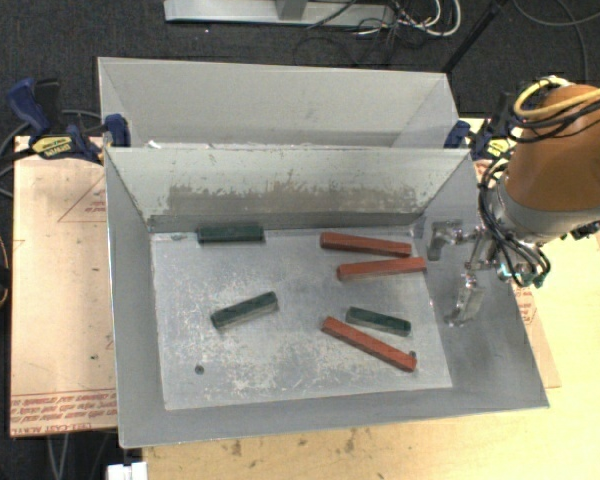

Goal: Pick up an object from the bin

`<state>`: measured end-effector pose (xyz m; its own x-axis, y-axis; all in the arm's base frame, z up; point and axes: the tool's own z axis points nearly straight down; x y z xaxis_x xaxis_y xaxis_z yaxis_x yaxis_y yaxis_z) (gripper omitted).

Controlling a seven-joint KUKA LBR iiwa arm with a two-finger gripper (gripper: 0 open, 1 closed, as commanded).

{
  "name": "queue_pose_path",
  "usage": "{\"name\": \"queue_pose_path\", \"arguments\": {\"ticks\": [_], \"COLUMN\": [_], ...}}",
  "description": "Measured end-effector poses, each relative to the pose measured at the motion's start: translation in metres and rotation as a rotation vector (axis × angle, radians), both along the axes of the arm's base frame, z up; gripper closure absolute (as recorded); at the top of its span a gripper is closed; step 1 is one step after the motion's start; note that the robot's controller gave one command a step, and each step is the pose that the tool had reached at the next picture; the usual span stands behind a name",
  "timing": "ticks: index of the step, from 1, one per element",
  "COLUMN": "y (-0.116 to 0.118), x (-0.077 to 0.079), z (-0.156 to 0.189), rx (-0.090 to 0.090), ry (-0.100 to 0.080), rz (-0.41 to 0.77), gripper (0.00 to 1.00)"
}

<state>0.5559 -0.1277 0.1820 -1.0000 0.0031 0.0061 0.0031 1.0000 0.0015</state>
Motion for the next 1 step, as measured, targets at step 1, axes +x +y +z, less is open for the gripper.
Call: {"name": "queue_pose_path", "arguments": {"ticks": [1], "y": [0.0226], "x": [-0.0521], "z": [-0.1137], "rx": [0.003], "ry": [0.002], "rz": [0.084], "gripper": [0.00]}}
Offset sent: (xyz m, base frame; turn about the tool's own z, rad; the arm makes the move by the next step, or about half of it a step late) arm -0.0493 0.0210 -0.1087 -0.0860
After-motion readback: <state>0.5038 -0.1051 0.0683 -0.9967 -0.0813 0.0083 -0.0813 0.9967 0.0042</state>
